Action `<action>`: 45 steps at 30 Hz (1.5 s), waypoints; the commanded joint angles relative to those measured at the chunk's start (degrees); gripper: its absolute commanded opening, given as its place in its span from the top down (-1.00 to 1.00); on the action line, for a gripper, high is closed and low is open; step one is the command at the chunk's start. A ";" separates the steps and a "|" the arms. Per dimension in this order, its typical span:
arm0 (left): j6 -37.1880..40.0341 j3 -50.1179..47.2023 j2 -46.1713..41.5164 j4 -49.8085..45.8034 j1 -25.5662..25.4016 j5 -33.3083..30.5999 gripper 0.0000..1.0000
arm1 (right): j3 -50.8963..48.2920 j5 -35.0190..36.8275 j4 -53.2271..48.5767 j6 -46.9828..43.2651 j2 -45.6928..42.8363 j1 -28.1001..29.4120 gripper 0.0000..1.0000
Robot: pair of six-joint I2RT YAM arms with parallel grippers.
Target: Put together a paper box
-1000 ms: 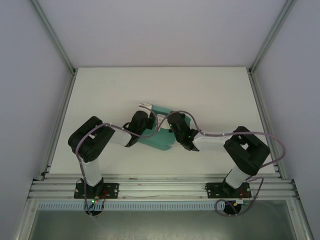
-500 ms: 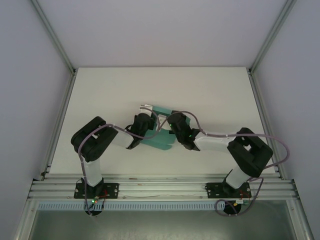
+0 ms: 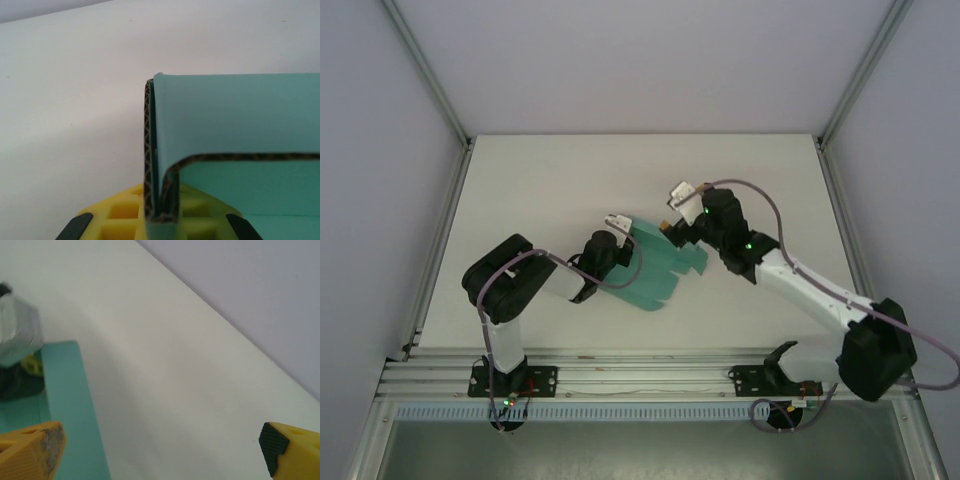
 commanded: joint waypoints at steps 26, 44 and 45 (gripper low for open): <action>-3.13 -3.52 -3.90 -0.59 0.74 -2.18 0.24 | 13.26 -7.66 -9.16 9.14 25.06 -1.57 -1.00; -1.88 3.02 1.16 -5.49 3.44 -0.81 1.00 | 15.68 -7.77 -11.58 11.18 27.40 -1.29 -1.00; -1.83 3.22 1.57 -5.21 3.00 -3.89 1.00 | 15.77 -7.52 -11.64 12.27 26.94 -1.27 -1.00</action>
